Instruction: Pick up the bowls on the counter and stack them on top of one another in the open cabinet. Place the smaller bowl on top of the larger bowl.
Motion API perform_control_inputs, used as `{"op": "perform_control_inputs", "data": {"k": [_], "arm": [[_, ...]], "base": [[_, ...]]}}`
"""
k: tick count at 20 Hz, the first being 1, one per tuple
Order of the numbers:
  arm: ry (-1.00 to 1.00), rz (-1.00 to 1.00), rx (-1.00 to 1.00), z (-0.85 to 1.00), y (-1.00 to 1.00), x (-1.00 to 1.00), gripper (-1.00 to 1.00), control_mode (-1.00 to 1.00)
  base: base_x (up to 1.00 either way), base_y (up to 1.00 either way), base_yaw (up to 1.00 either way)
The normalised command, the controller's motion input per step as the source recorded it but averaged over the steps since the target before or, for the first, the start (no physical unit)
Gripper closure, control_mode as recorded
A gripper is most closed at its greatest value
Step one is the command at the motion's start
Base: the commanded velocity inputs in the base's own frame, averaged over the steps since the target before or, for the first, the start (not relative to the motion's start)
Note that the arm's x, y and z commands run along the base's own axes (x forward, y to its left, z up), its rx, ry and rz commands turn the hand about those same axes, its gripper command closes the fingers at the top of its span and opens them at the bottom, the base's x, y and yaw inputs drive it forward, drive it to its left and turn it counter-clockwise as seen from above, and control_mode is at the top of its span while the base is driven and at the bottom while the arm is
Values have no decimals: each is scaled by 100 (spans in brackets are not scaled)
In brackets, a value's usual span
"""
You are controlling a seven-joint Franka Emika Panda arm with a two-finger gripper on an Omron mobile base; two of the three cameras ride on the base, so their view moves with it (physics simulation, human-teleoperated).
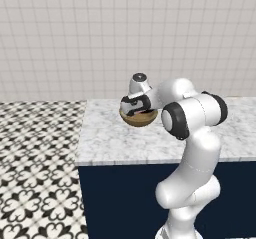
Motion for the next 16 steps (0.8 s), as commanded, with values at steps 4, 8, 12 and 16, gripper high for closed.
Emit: {"op": "perform_control_inputs", "data": {"k": [4, 8, 12, 16], "arm": [[-3, 0, 0, -45, 0, 35, 100, -100], [-5, 0, 0, -10, 0, 40, 100, -100], [0, 0, 0, -22, 0, 9, 100, -100], [0, 0, 0, -18, 0, 9, 100, -100]], "base": [[0, 0, 0], [0, 0, 0], [0, 0, 0], [0, 0, 0]]}}
